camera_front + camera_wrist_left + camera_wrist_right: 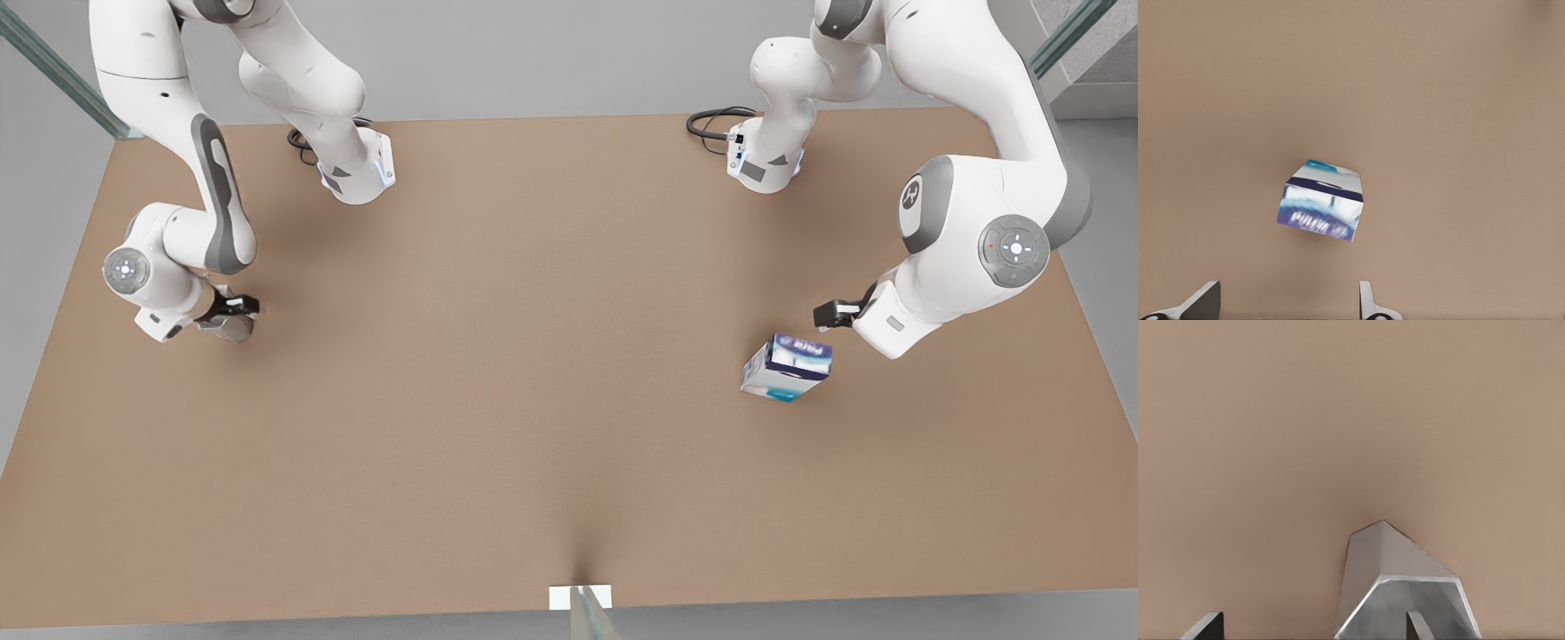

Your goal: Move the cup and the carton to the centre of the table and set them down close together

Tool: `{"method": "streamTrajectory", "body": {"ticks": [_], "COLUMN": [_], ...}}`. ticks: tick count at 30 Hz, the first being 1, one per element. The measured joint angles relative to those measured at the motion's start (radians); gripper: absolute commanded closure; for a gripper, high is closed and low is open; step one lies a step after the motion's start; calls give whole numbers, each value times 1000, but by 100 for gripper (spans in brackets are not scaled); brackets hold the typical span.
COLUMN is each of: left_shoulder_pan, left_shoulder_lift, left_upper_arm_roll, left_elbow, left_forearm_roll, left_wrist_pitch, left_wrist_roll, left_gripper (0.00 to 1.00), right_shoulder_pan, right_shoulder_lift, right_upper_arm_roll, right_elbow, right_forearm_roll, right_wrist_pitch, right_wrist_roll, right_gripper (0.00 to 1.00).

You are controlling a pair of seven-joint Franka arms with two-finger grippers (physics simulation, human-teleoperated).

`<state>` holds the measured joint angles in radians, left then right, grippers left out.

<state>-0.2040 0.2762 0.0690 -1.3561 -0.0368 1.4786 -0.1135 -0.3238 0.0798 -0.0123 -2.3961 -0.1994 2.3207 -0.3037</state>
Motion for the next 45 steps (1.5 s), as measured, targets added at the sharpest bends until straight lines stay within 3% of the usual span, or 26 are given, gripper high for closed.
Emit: {"method": "streamTrajectory", "body": {"ticks": [18, 21, 22, 23, 25, 27, 29, 31, 45], "left_shoulder_pan": [0, -1, -1, -2, -3, -7, -9, -6, -25], "left_shoulder_lift": [11, 22, 22, 21, 9, -26, -68, -82, -57], "left_upper_arm_roll": [0, 0, 0, 1, 9, 40, 51, 52, 46], "left_elbow": [-9, -81, -100, -114, -171, -266, -382, -437, -480], "left_forearm_roll": [0, 5, 6, 7, 8, 9, 10, 11, 13], "left_wrist_pitch": [0, 85, 113, 135, 171, 269, 386, 454, 518], "left_wrist_roll": [-3, -422, -536, -609, -649, -655, -653, -654, -1021], "left_gripper": [0, 0, 0, 0, 0, 0, 0, 0, 0], "right_shoulder_pan": [-21, -21, -21, -21, -21, -22, -21, -21, -22], "right_shoulder_lift": [93, 109, 110, 115, 117, 124, 126, 130, 136], "right_upper_arm_roll": [-14, -14, -14, -14, -14, -14, -14, -25, -49], "right_elbow": [-3, 0, 1, 2, 4, 6, 6, 7, 12], "right_forearm_roll": [2, 1, 0, 0, 0, 1, 1, 1, 3], "right_wrist_pitch": [72, 86, 86, 86, 86, 86, 86, 86, 85], "right_wrist_roll": [0, 0, 0, 0, 1, 6, 12, 12, -3], "right_gripper": [0, 0, 4, 14, 47, 63, 67, 79, 79]}}
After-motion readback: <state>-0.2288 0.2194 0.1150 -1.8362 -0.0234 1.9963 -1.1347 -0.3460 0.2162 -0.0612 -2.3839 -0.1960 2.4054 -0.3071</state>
